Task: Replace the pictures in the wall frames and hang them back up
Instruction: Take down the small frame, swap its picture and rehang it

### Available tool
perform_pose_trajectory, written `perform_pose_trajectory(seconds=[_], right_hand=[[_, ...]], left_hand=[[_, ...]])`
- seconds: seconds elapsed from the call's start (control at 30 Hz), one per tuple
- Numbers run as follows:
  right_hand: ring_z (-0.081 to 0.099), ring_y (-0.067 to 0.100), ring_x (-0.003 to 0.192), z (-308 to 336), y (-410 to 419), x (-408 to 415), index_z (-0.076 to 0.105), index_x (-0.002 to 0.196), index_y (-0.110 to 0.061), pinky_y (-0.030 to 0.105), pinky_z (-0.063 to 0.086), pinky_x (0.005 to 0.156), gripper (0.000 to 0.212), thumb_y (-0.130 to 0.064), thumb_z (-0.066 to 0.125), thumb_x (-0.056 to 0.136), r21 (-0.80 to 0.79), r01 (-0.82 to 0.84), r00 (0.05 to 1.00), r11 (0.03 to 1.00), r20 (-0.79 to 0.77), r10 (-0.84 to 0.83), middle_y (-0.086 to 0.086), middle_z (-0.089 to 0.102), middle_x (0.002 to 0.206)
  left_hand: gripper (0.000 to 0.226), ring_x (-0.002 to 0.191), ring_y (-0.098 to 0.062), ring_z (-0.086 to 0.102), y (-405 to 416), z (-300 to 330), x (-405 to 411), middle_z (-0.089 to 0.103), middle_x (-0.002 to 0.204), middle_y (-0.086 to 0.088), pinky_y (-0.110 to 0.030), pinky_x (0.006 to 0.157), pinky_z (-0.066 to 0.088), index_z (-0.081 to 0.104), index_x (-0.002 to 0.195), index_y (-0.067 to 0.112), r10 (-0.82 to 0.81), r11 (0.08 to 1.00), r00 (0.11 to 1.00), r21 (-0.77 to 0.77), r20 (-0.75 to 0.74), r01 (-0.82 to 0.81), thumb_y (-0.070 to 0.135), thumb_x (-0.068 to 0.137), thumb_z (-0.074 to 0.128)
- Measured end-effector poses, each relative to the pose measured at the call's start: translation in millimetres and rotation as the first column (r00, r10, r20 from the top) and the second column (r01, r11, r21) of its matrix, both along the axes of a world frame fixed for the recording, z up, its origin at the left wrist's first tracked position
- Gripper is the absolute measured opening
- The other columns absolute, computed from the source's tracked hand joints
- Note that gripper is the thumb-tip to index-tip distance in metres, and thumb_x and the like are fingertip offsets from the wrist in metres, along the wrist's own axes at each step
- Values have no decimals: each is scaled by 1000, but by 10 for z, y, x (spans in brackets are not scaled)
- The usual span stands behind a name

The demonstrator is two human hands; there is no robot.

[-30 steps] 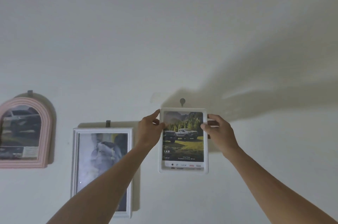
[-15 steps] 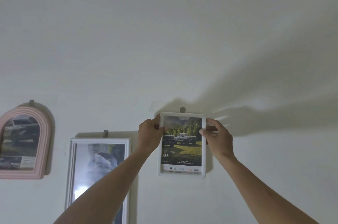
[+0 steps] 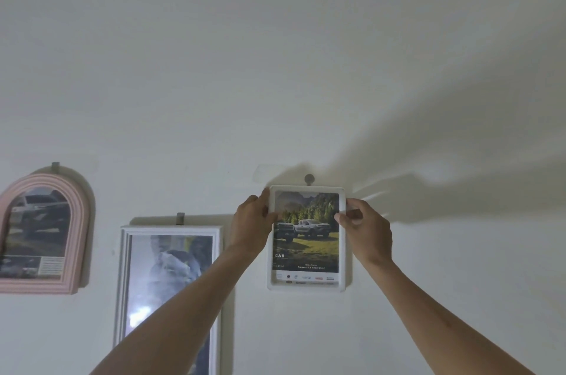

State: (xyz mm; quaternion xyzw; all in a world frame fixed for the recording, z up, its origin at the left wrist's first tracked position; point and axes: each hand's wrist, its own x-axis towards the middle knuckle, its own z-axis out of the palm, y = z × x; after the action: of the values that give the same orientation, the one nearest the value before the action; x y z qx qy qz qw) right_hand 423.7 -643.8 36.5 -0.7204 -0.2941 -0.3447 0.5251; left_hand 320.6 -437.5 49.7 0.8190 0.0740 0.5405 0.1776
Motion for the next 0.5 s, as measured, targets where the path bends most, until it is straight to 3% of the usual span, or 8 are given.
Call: perform_pose_trajectory(seconds=[0.5], right_hand=[[70,13,85,-23,-16,43,68,109,-15,29,55,80,29,-32,74,87,4,7,999,1000,39,-7,-3,75,97]], left_hand=[[39,76,-20,59,36,-79,44,60,81,1,-38,73,53,65,121,20,-63,994,991,-82,114,73,26,84,73]])
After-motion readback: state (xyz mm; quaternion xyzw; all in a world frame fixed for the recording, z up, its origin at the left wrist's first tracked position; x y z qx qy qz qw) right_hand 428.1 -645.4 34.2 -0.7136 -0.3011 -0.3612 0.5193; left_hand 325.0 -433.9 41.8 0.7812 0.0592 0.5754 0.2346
